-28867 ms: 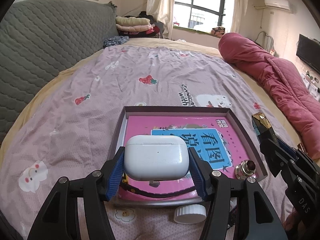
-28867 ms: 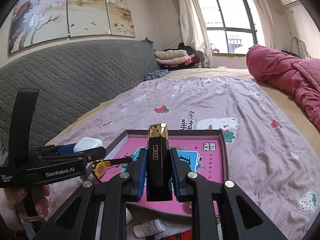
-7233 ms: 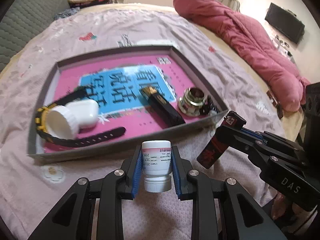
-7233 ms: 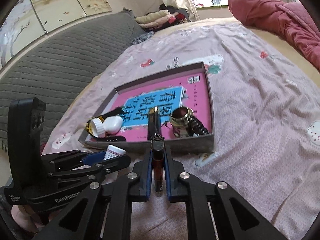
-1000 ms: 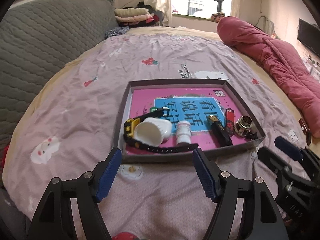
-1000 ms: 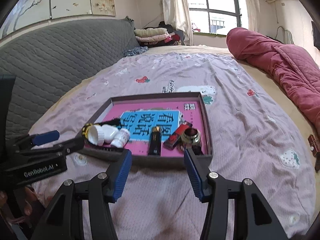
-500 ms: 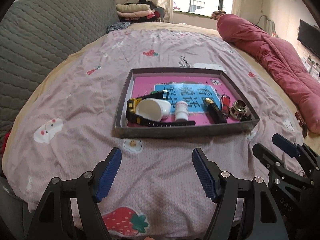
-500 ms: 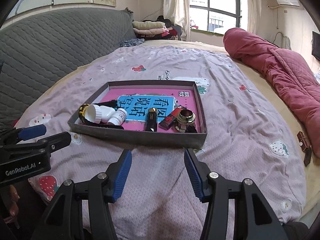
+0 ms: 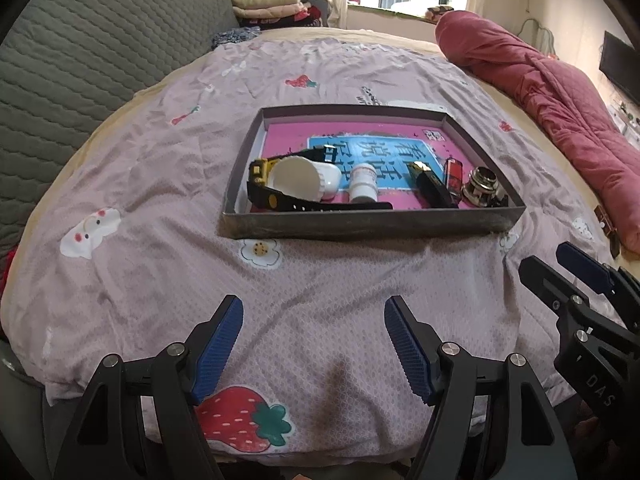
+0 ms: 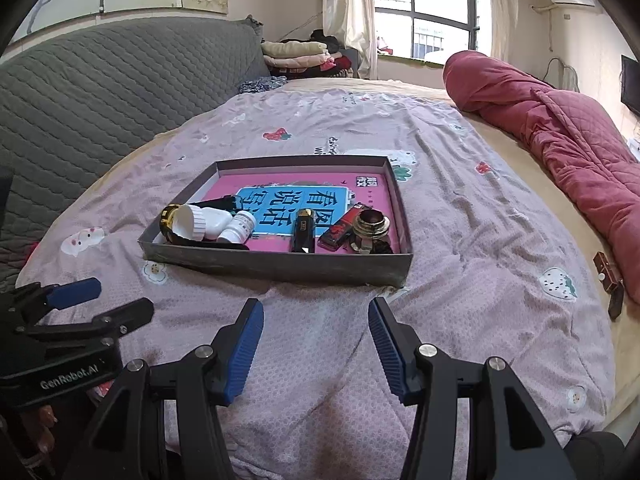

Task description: Organize rigid objects

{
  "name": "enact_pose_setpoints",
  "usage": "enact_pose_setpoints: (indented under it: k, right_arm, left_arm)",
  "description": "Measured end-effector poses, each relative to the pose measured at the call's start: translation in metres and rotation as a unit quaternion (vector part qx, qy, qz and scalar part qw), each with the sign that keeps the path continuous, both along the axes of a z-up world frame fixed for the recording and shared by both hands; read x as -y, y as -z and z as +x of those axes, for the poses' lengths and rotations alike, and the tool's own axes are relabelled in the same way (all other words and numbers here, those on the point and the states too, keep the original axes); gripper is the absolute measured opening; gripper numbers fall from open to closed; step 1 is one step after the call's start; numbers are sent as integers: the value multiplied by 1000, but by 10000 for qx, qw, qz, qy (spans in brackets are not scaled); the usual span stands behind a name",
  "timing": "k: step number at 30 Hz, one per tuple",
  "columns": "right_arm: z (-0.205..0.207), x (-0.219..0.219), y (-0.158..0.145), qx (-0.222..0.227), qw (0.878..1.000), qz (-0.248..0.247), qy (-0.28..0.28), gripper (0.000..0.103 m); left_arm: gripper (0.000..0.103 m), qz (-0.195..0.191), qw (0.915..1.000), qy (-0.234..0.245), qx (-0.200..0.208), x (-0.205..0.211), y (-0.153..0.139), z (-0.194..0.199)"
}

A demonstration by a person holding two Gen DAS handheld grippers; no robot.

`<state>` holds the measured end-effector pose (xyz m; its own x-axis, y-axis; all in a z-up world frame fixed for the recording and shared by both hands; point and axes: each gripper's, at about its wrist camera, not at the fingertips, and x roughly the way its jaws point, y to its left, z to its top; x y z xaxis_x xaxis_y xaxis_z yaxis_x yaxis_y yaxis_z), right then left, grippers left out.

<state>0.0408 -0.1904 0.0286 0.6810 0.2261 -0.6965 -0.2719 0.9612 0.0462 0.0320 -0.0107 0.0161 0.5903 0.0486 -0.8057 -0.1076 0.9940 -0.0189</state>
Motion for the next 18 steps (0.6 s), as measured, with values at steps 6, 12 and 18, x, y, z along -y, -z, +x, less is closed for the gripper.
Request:
enact_pose_setpoints:
  k: [6,12,18]
  right_arm:
    - [2,-5,8,-75,9999,-55,-67,54]
    - [4,-4,12,-110,9999,-18,-28,54]
    - [5,-2,17,-154,9999,10,-7,54]
  left_arm:
    - [75,13,10000,56,-65,4,7,2]
    - [75,22,10000,56,-68,4,8,2]
    - [75,48,10000,52,-24,4,7,3]
